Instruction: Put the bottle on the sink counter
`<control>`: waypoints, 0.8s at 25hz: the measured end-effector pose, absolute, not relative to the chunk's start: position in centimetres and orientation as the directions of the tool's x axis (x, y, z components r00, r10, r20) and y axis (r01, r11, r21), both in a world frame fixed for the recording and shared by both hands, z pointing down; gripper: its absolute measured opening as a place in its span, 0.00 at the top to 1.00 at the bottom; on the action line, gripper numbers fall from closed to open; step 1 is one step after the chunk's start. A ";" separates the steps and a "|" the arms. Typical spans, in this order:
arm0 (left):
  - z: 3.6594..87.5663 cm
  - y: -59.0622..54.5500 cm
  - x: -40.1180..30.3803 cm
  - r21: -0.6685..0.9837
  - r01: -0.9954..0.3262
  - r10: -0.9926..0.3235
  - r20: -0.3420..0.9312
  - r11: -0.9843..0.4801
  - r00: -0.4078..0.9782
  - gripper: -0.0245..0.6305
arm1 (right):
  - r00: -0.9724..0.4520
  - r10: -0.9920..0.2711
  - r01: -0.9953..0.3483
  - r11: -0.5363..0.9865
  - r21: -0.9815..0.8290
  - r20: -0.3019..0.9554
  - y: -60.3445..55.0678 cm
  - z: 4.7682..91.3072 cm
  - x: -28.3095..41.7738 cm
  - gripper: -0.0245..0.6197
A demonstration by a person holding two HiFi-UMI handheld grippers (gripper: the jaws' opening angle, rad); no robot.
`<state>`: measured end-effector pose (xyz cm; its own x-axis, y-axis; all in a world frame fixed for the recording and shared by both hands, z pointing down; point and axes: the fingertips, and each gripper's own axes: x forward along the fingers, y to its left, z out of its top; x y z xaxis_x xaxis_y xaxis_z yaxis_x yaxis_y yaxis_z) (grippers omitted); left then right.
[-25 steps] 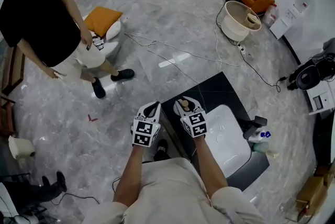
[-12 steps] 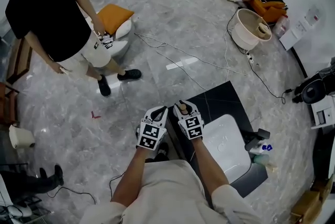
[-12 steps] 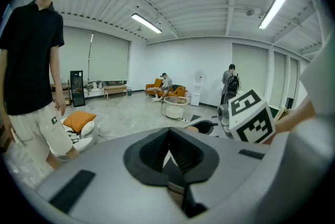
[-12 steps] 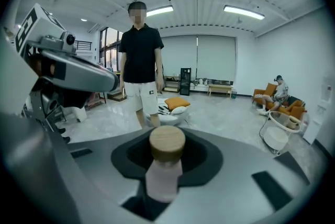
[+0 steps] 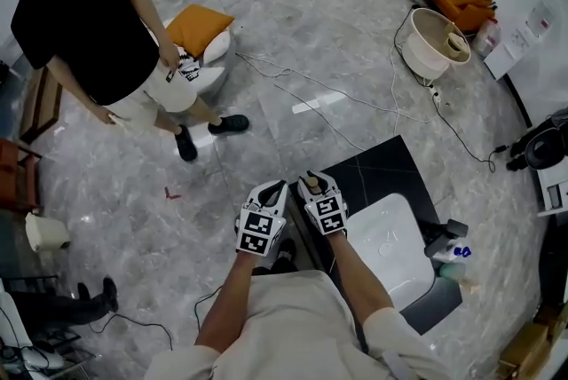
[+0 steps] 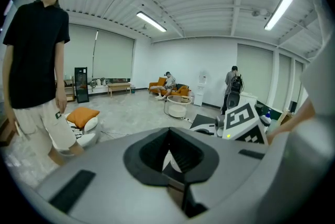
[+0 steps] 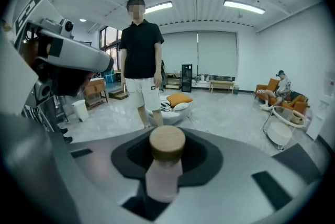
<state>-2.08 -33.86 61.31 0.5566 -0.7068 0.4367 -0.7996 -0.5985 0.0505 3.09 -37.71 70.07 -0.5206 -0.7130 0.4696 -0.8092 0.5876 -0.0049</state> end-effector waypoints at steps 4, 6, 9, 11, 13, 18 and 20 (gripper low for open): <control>61.5 -33.9 -2.6 0.055 -0.806 -0.706 0.449 -0.589 0.547 0.95 | -0.515 -0.701 -0.810 0.586 -0.013 0.493 -37.7 71.0 3.0 0.81; 61.4 -34.0 -2.7 0.058 -0.809 -0.710 0.446 -0.584 0.545 0.95 | -0.517 -0.701 -0.809 0.588 -0.013 0.491 -37.7 71.3 2.9 0.81; 61.3 -33.9 -2.8 0.060 -0.810 -0.711 0.445 -0.583 0.544 0.95 | -0.517 -0.701 -0.809 0.587 -0.014 0.491 -37.7 71.4 2.9 0.81; 61.5 -33.6 -2.7 0.060 -0.811 -0.710 0.448 -0.582 0.543 0.95 | -0.517 -0.696 -0.808 0.589 -0.016 0.499 -37.4 71.8 3.1 0.81; 61.8 -33.4 -2.9 0.059 -0.812 -0.709 0.452 -0.581 0.541 0.95 | -0.512 -0.689 -0.809 0.588 -0.017 0.512 -37.1 72.2 3.2 0.81; 61.8 -33.5 -3.4 0.066 -0.818 -0.715 0.449 -0.572 0.536 0.95 | -0.507 -0.693 -0.811 0.584 -0.013 0.513 -37.1 72.3 3.2 0.81; 61.9 -33.3 -3.4 0.066 -0.819 -0.716 0.449 -0.570 0.534 0.95 | -0.509 -0.692 -0.808 0.589 -0.008 0.512 -36.9 72.4 3.2 0.80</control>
<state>-3.44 -33.31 61.95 0.5344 -0.7164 0.4485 -0.8191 -0.5699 0.0656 3.19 -36.87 72.36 -0.5091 -0.6920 0.5118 -0.8082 0.5889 -0.0076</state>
